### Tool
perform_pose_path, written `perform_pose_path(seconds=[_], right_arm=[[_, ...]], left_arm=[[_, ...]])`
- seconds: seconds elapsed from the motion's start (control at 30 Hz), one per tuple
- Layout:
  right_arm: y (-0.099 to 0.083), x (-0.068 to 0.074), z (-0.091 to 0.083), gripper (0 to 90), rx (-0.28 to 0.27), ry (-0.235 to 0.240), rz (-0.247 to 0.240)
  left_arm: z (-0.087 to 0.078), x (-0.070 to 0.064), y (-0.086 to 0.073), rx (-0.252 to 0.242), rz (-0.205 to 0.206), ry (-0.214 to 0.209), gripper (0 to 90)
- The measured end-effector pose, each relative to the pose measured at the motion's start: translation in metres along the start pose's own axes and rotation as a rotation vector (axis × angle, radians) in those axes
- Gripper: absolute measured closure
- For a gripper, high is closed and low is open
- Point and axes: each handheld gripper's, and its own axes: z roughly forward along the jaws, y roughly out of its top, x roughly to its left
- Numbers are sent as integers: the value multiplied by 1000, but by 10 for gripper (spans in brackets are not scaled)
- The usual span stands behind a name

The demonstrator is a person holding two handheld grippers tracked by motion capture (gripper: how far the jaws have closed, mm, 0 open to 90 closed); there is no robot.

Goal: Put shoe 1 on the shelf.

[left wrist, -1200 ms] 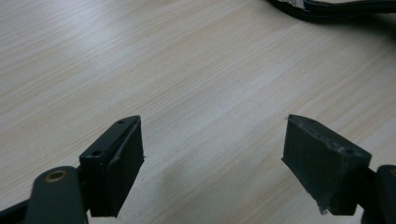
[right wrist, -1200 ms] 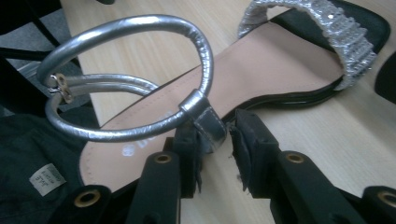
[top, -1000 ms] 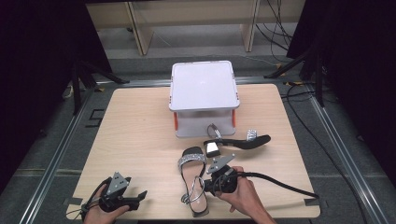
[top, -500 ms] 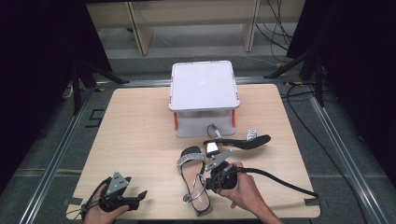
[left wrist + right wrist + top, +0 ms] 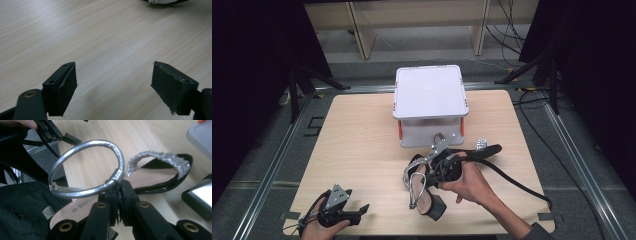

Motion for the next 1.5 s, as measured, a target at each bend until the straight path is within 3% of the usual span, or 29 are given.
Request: perform_pose_path(seconds=[0.33, 0.5, 0.73, 0.93, 1.0, 1.03, 1.27, 1.33, 1.47, 1.5], right_arm=[[34, 3, -31, 880, 6, 13, -23], [50, 6, -44, 880, 37, 34, -26], [75, 10, -65, 880, 12, 4, -58], [97, 8, -86, 880, 35, -20, -51], [100, 8, -88, 880, 36, -24, -57], [106, 9, -92, 880, 46, -37, -63], [121, 16, -97, 880, 56, -43, -81], [133, 18, -102, 880, 48, -41, -98], [147, 18, -108, 880, 36, -32, -90], [160, 17, -112, 880, 32, -21, -84]], left_arm=[[0, 0, 0, -1, 2, 2, 200], [0, 0, 0, -1, -3, 1, 200], [0, 0, 0, -1, -8, -2, 200], [0, -1, 0, -4, -11, -1, 200], [0, 0, 0, -3, -11, -1, 200], [0, -2, -1, -23, -30, -8, 200], [0, -1, 0, -7, -14, -2, 200], [1, -1, -1, -19, -29, -9, 200], [0, 0, -1, -4, -13, -4, 200], [0, -1, -1, -13, -24, -10, 200]])
